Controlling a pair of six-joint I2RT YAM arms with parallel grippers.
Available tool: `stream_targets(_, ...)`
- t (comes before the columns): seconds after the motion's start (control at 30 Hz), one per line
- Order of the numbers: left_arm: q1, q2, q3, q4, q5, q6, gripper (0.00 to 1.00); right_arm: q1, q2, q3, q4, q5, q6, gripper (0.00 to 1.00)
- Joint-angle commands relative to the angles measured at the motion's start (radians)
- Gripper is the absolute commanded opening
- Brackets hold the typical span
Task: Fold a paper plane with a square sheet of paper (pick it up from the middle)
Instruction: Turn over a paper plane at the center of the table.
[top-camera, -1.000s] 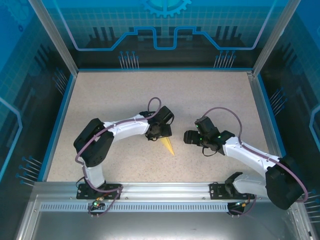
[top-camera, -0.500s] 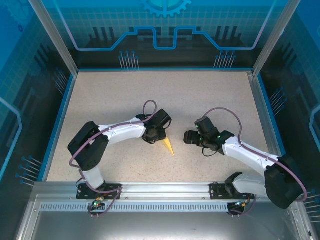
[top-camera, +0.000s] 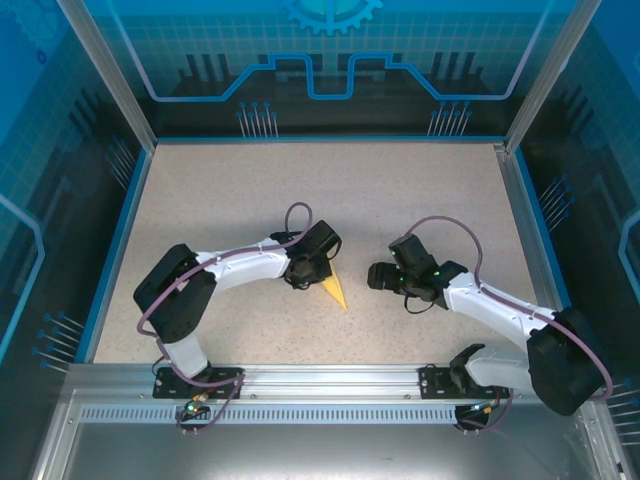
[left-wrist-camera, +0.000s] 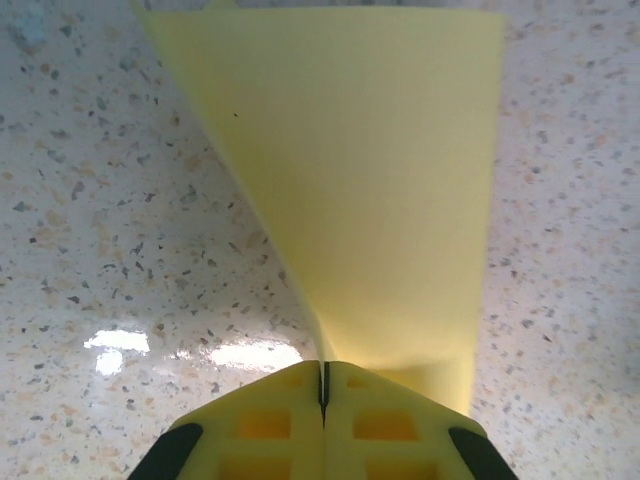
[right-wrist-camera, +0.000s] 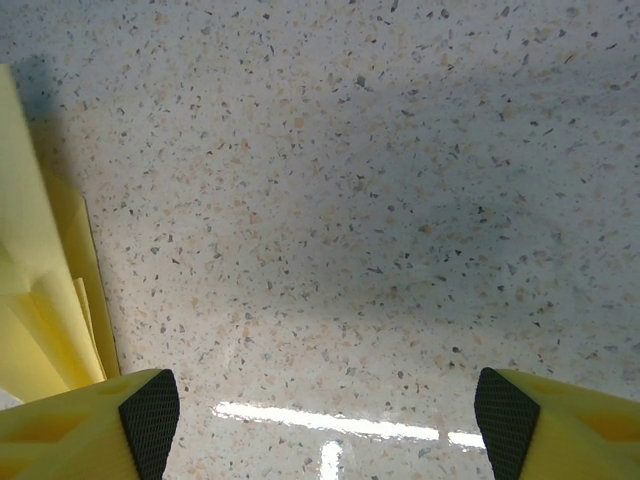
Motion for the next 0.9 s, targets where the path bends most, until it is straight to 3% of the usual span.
stream_targets(0.0,-0.004,-0.098,-0.002,0.026,-0.017,0.084,0.0,-0.017,-0.042,0.016,-0.032,0.004,0.011,0.81)
stream_targets(0.17,-0.001,-0.205,-0.022,0.092,0.022,0.211,0.0,-0.033,-0.099,0.011,-0.048,0.015,0.027,0.81)
stream_targets(0.4,0.069,-0.285,-0.123,0.367,0.293,0.303,0.0,-0.062,-0.229,-0.013,-0.044,0.002,0.026,0.81)
stream_targets(0.67,0.093,-0.116,-0.219,0.668,0.457,0.189,0.0,-0.06,-0.287,-0.037,0.016,-0.101,-0.013,0.8)
stream_targets(0.87,0.099,0.005,-0.251,0.778,0.473,0.144,0.0,-0.031,-0.211,-0.046,0.114,-0.215,-0.021,0.75)
